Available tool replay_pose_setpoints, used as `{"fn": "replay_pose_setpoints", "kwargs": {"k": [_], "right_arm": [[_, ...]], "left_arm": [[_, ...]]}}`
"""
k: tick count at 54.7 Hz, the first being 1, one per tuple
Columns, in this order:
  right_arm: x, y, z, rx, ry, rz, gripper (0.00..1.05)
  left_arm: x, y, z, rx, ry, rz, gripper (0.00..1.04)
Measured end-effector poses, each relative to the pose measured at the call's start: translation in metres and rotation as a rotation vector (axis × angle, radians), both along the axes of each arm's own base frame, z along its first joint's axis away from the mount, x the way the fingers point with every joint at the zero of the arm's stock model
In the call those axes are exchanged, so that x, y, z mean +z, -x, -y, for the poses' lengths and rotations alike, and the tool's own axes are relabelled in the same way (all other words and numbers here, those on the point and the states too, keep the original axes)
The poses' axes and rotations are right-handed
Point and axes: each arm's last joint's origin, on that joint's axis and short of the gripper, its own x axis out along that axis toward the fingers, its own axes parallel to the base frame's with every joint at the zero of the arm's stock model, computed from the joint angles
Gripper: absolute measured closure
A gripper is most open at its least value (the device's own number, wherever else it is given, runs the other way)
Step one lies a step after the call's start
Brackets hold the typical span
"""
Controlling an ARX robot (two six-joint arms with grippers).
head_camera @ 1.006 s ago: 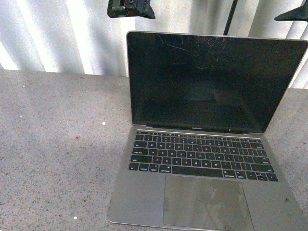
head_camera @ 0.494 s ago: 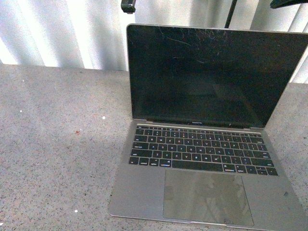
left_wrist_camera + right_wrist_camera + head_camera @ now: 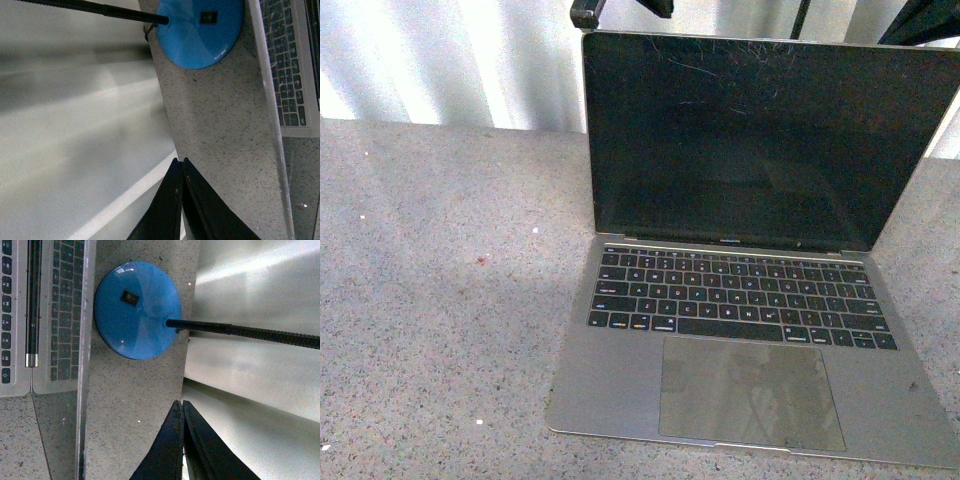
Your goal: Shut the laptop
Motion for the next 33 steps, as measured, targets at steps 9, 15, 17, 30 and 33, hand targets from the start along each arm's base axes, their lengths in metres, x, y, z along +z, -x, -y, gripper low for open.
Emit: {"fn": "replay_pose_setpoints", "kwargs": {"k": [9,15,17,30,33], "right_arm": [[-0.005,0.000,0.002,-0.007,-0.001,-0.044,1.02],[-0.008,0.000,0.004,-0.012,-0.002,-0.059,1.02],[-0.008,0.000,0.004,-0.016,-0.002,-0.070,1.02],[-0.008,0.002,0.006,-0.040,-0.019,-0.142,1.02],[-0.007,0.002,0.006,-0.042,-0.019,-0.146,1.02]], "left_arm": [[-0.003,-0.001,0.000,0.004,-0.021,-0.026,1.01],[-0.004,0.000,0.001,0.000,-0.029,-0.029,1.01],[-0.005,0.001,0.001,-0.002,-0.034,-0.037,1.01],[-0.022,0.000,0.001,-0.007,-0.124,-0.107,1.01],[-0.025,-0.001,0.002,-0.009,-0.131,-0.109,1.01]]}}
